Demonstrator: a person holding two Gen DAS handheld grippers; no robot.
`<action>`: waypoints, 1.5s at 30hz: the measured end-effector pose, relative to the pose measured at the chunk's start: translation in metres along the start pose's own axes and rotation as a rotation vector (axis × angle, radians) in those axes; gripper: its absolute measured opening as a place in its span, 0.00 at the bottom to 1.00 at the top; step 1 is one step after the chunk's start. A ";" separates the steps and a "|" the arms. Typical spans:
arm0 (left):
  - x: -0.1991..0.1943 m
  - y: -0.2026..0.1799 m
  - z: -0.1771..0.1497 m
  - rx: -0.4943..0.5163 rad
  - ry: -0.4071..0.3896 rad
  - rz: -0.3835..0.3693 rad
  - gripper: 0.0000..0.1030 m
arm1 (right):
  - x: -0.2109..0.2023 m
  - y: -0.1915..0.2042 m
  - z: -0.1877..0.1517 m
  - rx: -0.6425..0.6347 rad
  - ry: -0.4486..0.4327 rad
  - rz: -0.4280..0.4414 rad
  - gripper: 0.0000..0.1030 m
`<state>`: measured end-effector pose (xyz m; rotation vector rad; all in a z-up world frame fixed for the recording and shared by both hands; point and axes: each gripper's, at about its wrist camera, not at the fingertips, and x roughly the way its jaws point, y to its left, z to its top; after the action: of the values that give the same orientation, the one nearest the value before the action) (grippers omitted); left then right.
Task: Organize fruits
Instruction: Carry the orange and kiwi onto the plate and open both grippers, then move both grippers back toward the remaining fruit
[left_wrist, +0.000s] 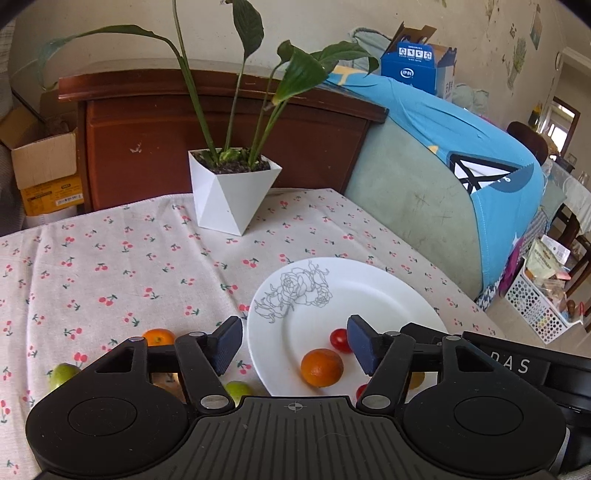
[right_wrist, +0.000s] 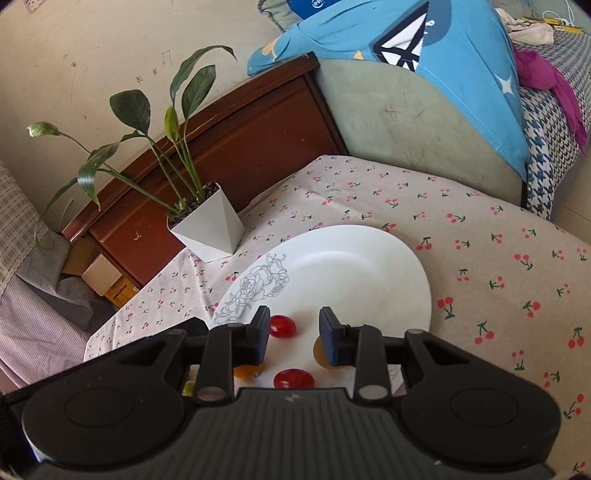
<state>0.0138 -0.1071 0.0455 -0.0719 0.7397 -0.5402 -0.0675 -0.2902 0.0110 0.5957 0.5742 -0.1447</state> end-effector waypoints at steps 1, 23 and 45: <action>-0.002 0.003 0.001 -0.008 0.001 0.004 0.63 | -0.001 0.001 -0.001 -0.005 0.002 0.008 0.30; -0.047 0.076 -0.004 -0.104 -0.033 0.156 0.67 | -0.001 0.058 -0.050 -0.210 0.148 0.187 0.30; -0.039 0.109 -0.035 -0.047 0.035 0.275 0.66 | 0.020 0.077 -0.078 -0.306 0.237 0.160 0.35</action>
<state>0.0154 0.0105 0.0170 -0.0042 0.7820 -0.2624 -0.0652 -0.1819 -0.0155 0.3604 0.7581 0.1649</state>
